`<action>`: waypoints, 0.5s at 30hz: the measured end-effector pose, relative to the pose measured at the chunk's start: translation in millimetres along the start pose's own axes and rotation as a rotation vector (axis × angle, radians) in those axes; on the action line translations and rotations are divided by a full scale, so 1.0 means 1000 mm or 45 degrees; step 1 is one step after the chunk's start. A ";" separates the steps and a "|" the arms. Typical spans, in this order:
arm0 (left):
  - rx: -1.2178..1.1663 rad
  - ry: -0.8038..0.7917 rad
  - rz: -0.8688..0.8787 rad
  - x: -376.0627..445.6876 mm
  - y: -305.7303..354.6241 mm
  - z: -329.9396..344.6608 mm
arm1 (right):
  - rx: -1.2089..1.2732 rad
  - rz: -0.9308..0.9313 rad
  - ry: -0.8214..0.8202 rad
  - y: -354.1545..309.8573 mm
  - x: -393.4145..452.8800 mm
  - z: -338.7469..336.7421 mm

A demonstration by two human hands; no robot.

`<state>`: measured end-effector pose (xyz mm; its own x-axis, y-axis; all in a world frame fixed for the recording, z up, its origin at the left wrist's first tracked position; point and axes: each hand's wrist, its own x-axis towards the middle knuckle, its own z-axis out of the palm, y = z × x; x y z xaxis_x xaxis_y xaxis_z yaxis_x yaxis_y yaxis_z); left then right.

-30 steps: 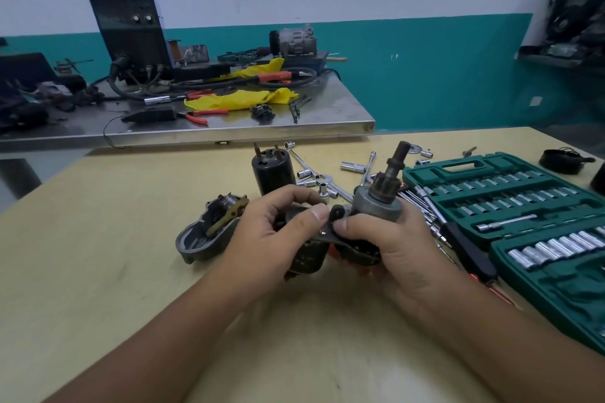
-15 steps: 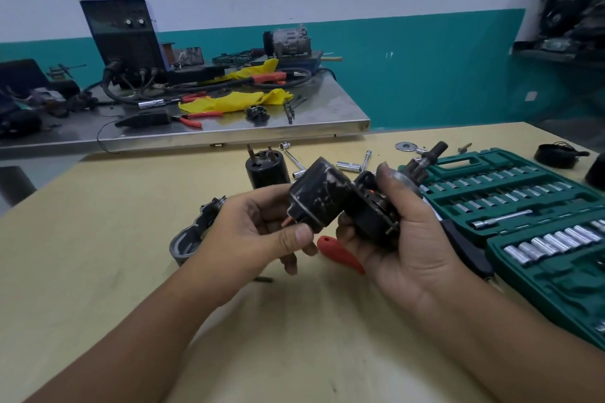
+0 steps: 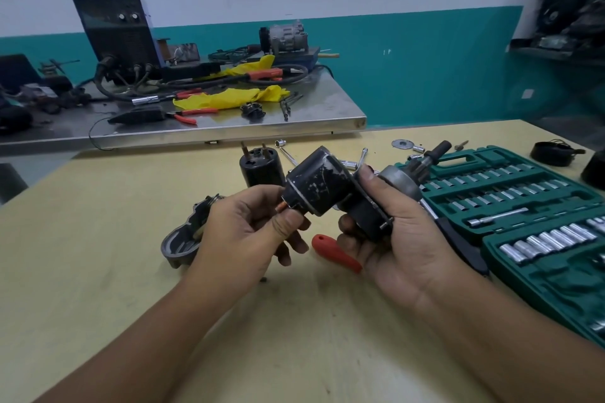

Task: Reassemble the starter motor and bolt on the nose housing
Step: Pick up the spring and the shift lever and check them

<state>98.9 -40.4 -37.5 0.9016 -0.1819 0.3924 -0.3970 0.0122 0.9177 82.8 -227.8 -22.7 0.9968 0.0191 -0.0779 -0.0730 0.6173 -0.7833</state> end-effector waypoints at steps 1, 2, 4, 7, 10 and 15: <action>-0.015 -0.013 -0.011 0.000 -0.001 0.000 | -0.018 -0.015 -0.003 -0.001 0.000 0.000; -0.037 -0.027 -0.026 -0.001 -0.002 0.000 | -0.032 -0.035 -0.009 -0.001 -0.001 0.001; -0.096 -0.050 -0.069 -0.002 -0.003 0.002 | -0.036 -0.075 -0.029 -0.001 -0.003 0.002; -0.004 -0.164 -0.125 0.004 0.002 -0.007 | -0.027 -0.152 -0.057 -0.001 -0.005 0.001; 0.551 -0.283 0.098 0.014 0.015 -0.041 | -0.104 -0.238 -0.071 -0.004 -0.003 -0.002; 1.257 0.237 0.269 0.025 0.023 -0.107 | -0.376 -0.297 -0.138 -0.002 -0.004 -0.004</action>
<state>130.7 60.6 0.2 0.7758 -0.1137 0.6206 -0.4394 -0.8033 0.4021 79.0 -232.6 -23.5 0.9842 -0.0024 0.1768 0.1657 0.3620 -0.9173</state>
